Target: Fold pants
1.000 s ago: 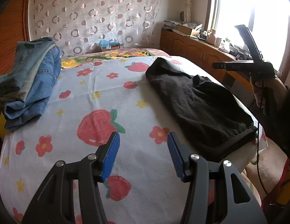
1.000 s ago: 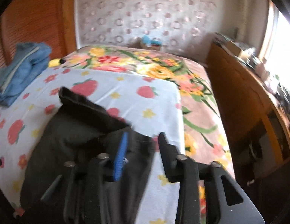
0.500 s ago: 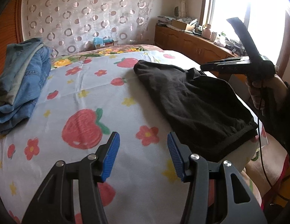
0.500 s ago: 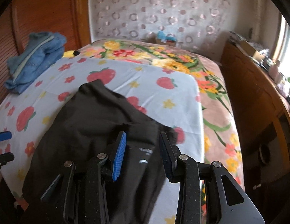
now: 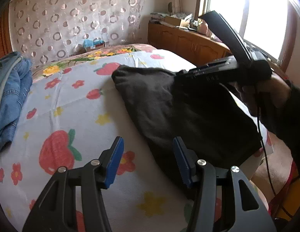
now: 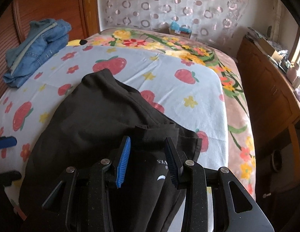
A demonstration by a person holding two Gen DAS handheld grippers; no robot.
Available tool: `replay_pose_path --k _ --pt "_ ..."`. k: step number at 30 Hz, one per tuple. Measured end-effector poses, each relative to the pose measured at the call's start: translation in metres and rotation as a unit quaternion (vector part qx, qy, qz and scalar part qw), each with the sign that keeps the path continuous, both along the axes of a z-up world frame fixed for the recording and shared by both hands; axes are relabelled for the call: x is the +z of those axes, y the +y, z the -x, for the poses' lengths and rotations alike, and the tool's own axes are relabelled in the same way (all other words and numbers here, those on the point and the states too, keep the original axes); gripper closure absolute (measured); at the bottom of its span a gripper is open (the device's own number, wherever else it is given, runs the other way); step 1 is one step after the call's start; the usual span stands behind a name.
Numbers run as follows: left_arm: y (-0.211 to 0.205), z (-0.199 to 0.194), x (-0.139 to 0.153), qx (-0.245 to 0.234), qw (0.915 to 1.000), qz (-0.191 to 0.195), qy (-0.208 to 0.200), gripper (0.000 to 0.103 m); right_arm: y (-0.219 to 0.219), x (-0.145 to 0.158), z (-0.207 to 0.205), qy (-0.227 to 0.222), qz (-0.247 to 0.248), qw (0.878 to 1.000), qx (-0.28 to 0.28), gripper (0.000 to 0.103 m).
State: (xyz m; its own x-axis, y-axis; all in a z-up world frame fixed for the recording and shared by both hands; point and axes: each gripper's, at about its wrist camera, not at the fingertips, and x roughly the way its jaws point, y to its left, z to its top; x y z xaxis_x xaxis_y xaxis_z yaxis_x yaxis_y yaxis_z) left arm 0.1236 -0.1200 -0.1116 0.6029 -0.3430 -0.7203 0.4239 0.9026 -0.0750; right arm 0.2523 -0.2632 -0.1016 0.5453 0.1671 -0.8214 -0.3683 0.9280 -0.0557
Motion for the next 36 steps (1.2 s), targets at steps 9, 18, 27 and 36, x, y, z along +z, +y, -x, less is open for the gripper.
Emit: replay_pose_path --k 9,18,27,36 --pt "-0.005 0.0 -0.015 0.002 0.9999 -0.009 0.014 0.051 0.002 -0.003 -0.005 -0.002 -0.003 1.0 0.003 0.102" --pt "-0.005 -0.001 -0.022 0.001 0.9998 -0.013 0.013 0.051 -0.03 0.022 -0.006 -0.055 -0.011 0.997 -0.043 0.102" --pt "-0.004 -0.001 -0.022 0.002 0.9999 -0.012 0.01 0.05 -0.064 0.028 -0.006 -0.062 -0.014 0.994 -0.091 0.081" --pt "-0.001 0.005 -0.016 0.001 0.9999 0.004 0.012 0.051 -0.079 0.029 0.064 -0.058 -0.044 0.993 -0.091 0.059"
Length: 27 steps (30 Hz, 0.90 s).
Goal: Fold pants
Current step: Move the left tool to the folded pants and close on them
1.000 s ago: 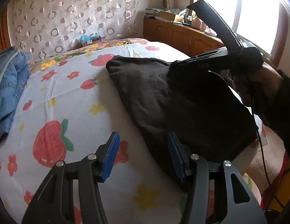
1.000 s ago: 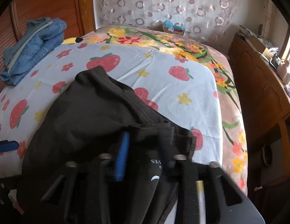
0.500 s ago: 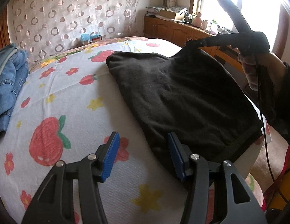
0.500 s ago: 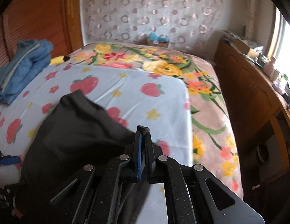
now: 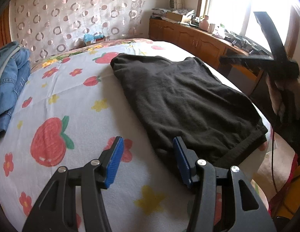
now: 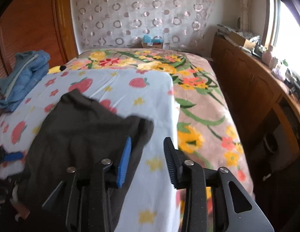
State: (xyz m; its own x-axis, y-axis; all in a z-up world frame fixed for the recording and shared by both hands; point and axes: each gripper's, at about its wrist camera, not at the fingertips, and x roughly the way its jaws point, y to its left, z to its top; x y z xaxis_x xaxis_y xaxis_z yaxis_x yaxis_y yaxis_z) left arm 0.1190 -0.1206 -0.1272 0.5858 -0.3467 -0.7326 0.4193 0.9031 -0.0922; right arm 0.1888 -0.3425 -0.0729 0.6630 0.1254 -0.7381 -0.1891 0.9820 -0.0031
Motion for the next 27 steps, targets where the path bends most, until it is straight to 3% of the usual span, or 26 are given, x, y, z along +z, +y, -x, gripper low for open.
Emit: replay_pose_path --k 7,16,18,27 --pt "0.002 -0.013 0.011 0.0 1.0 0.003 -0.009 0.051 0.007 -0.017 0.041 0.008 -0.006 1.0 0.016 0.056" --pt "-0.005 -0.073 0.038 -0.003 0.9995 -0.004 -0.031 0.051 -0.001 -0.027 0.022 0.004 -0.014 1.0 0.003 0.051" --pt "-0.007 -0.087 0.04 -0.006 0.9994 -0.005 -0.032 0.055 0.0 -0.031 0.019 0.005 -0.015 1.0 0.002 0.049" --pt "-0.017 -0.154 0.026 -0.015 0.9997 -0.016 -0.005 0.062 0.001 -0.037 0.019 0.007 -0.002 1.0 -0.015 0.048"
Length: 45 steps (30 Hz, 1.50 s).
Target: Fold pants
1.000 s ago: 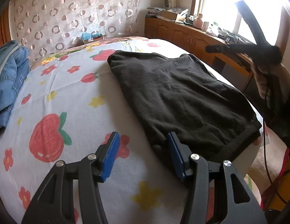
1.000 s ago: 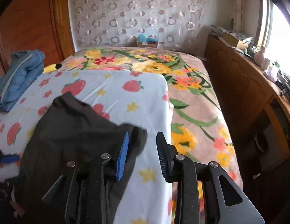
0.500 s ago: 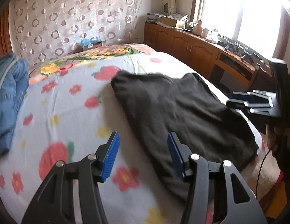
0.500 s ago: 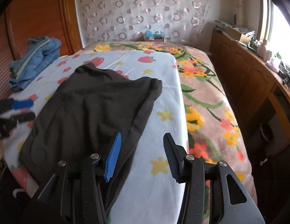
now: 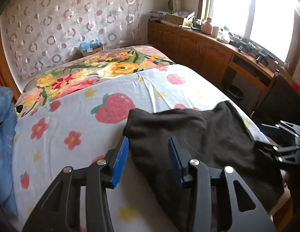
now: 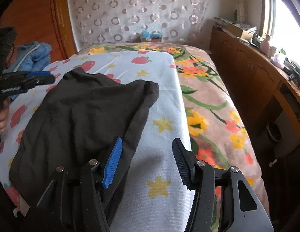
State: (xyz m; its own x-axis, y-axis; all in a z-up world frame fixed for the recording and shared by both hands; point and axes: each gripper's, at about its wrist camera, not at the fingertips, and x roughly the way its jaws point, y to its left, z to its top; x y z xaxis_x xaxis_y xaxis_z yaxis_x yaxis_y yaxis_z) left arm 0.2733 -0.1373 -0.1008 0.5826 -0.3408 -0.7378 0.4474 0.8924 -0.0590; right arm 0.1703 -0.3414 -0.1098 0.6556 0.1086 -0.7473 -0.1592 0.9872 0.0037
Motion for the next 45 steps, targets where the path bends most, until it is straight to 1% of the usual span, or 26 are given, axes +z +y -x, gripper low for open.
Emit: replay_pose_path --k 5,10,11,12,13,15,17,18,20,22,24,26,28,29,31,32,36,41,42,43,45 --pt "-0.004 -0.028 -0.014 0.005 0.9997 -0.006 0.025 0.062 0.003 -0.002 0.0 -0.002 0.011 1.0 -0.004 0.048" --pt "-0.01 -0.037 -0.02 -0.006 0.9996 -0.014 0.025 0.063 0.006 -0.004 -0.001 0.0 0.02 1.0 -0.001 0.048" --pt "-0.012 -0.035 -0.02 -0.013 0.9996 -0.017 0.021 0.068 0.006 -0.004 0.0 -0.001 0.02 1.0 -0.001 0.048" --pt "-0.012 -0.034 -0.019 -0.016 0.9996 -0.017 0.016 0.086 0.007 -0.004 0.0 -0.001 0.02 1.0 -0.001 0.048" --pt "-0.012 -0.033 -0.018 -0.017 0.9996 -0.018 0.012 0.096 0.007 -0.004 -0.001 -0.001 0.019 1.0 -0.001 0.048" --pt "-0.008 -0.028 -0.01 -0.011 0.9999 -0.011 -0.007 0.101 0.007 -0.005 0.0 0.003 0.017 1.0 -0.001 0.047" --pt "0.005 -0.021 0.006 0.002 0.9993 0.021 -0.03 0.101 0.008 -0.004 0.0 0.004 0.017 1.0 -0.001 0.047" --pt "0.012 -0.021 0.011 0.011 0.999 0.027 -0.034 0.101 0.009 -0.004 0.001 0.003 0.019 1.0 -0.001 0.047" --pt "0.022 -0.025 0.015 0.022 0.9988 0.024 -0.036 0.101 0.008 -0.005 0.0 0.003 0.021 1.0 -0.001 0.046" --pt "0.028 -0.029 0.012 0.027 0.9991 0.02 -0.026 0.101 0.008 -0.005 0.0 0.004 0.021 1.0 -0.002 0.046" --pt "0.029 -0.03 0.009 0.03 0.9993 0.014 -0.02 0.099 0.008 -0.006 0.0 0.004 0.021 1.0 -0.003 0.045" --pt "0.03 -0.026 0.009 0.041 0.9988 0.005 -0.027 0.098 0.008 -0.006 0.0 0.004 0.021 1.0 -0.006 0.045" --pt "0.03 -0.023 0.009 0.037 0.999 0.008 -0.024 0.089 0.008 -0.006 0.0 0.003 0.023 1.0 -0.008 0.044" --pt "0.03 -0.022 0.01 0.036 0.9991 0.007 -0.021 0.087 0.008 -0.006 0.0 0.003 0.025 1.0 -0.008 0.044" --pt "0.03 -0.013 0.012 0.028 0.9994 0.003 -0.02 0.079 0.008 -0.004 0.002 -0.005 0.03 1.0 -0.01 0.044" --pt "0.031 -0.008 0.013 0.023 0.9995 0.003 -0.021 0.077 0.008 -0.003 0.002 -0.007 0.032 0.999 -0.011 0.044" --pt "0.032 0.022 0.02 0.005 0.9995 0.003 -0.032 0.068 0.009 0.007 0.012 -0.021 0.038 0.999 -0.012 0.044" --pt "0.031 0.067 0.024 -0.022 0.9994 0.013 -0.024 0.062 0.009 0.027 0.039 -0.036 0.005 0.999 -0.012 0.044" --pt "0.031 0.075 0.023 -0.026 0.9993 0.016 -0.024 0.059 0.01 0.029 0.045 -0.037 0.001 0.999 -0.011 0.044" --pt "0.029 0.084 0.023 -0.032 0.9991 0.017 -0.023 0.055 0.013 0.031 0.051 -0.038 -0.001 0.999 -0.011 0.044" --pt "0.027 0.097 0.022 -0.042 0.9987 0.019 -0.023 0.051 0.016 0.032 0.061 -0.037 -0.007 0.999 -0.011 0.044"
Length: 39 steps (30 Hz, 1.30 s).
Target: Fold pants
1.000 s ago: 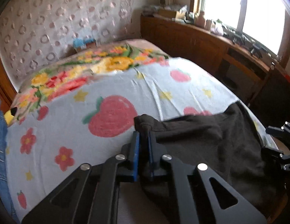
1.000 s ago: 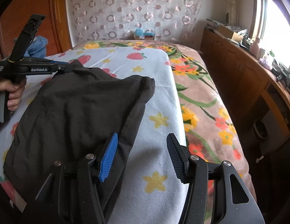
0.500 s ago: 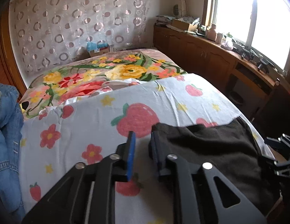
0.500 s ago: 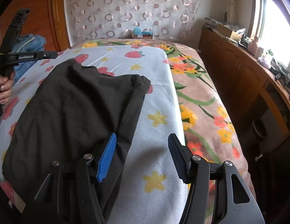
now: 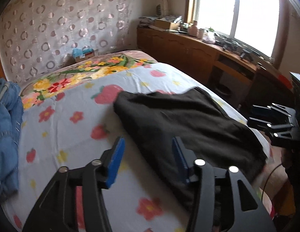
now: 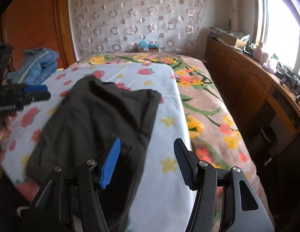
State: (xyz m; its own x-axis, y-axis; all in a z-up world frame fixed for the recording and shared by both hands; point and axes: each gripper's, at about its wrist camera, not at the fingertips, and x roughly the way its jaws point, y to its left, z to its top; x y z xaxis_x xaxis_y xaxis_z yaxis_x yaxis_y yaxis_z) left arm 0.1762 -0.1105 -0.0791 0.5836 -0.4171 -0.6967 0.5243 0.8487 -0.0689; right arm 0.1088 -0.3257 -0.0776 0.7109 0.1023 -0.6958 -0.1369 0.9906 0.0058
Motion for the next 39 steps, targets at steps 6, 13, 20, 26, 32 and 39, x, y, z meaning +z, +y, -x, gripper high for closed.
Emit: replay_pose_path --k 6,13,20,26,32,39 --pt "-0.006 0.036 -0.014 -0.008 0.9999 -0.007 0.01 0.051 0.011 0.0 0.023 0.001 -0.008 1.0 0.002 0.044" --pt "-0.009 0.067 -0.027 -0.014 0.9995 -0.006 0.027 0.051 0.016 -0.011 0.042 0.02 -0.015 1.0 0.012 0.056" --pt "-0.013 0.083 -0.045 -0.012 0.9987 -0.024 0.042 0.051 0.011 -0.028 0.054 0.044 -0.033 0.998 0.002 0.056" --pt "-0.01 0.088 -0.048 -0.006 0.999 -0.021 0.038 0.051 0.014 -0.032 0.059 0.049 -0.039 0.998 -0.003 0.056" --pt "-0.01 0.089 -0.048 0.003 0.9992 -0.021 0.033 0.051 0.017 -0.033 0.059 0.053 -0.038 0.998 0.004 0.06" --pt "-0.009 0.088 -0.047 0.008 0.9988 -0.011 0.047 0.051 0.024 -0.033 0.06 0.053 -0.041 0.997 0.023 0.085"
